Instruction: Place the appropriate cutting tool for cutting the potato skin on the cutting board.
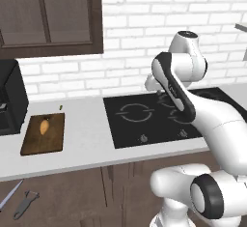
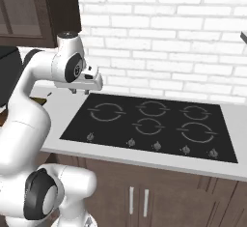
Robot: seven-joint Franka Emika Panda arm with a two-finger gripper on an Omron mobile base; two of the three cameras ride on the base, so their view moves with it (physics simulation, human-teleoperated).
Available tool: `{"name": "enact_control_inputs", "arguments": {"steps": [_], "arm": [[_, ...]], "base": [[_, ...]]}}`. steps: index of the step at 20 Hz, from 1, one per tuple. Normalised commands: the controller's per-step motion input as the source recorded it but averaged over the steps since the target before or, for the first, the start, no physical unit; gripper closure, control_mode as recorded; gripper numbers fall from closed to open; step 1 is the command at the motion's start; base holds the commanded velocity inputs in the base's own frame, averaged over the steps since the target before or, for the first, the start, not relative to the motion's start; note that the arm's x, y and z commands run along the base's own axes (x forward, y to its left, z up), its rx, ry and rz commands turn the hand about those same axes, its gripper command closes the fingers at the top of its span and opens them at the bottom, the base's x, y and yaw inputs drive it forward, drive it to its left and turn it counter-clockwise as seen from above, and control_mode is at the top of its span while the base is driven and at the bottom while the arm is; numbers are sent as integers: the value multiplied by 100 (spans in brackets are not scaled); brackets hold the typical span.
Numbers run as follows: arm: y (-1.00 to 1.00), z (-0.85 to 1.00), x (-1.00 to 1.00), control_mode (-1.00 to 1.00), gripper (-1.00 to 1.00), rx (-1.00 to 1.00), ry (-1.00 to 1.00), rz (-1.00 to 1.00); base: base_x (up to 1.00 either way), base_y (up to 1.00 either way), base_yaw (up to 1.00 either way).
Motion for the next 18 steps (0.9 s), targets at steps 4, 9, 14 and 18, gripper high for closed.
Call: {"name": "enact_control_inputs", "arguments": {"steps": [4,9,14,18], "arm": [[3,-1,-48,-100,-100,0,-1,0],[71,-28,-92,-100,-100,0,-4,1],[100,-34,-44,-100,-100,-5,4,-1],[100,-27,-36,-100,-100,0,8,0]], "base": [[0,0,0],[0,0,0],[0,0,0],[0,0,0]]}}
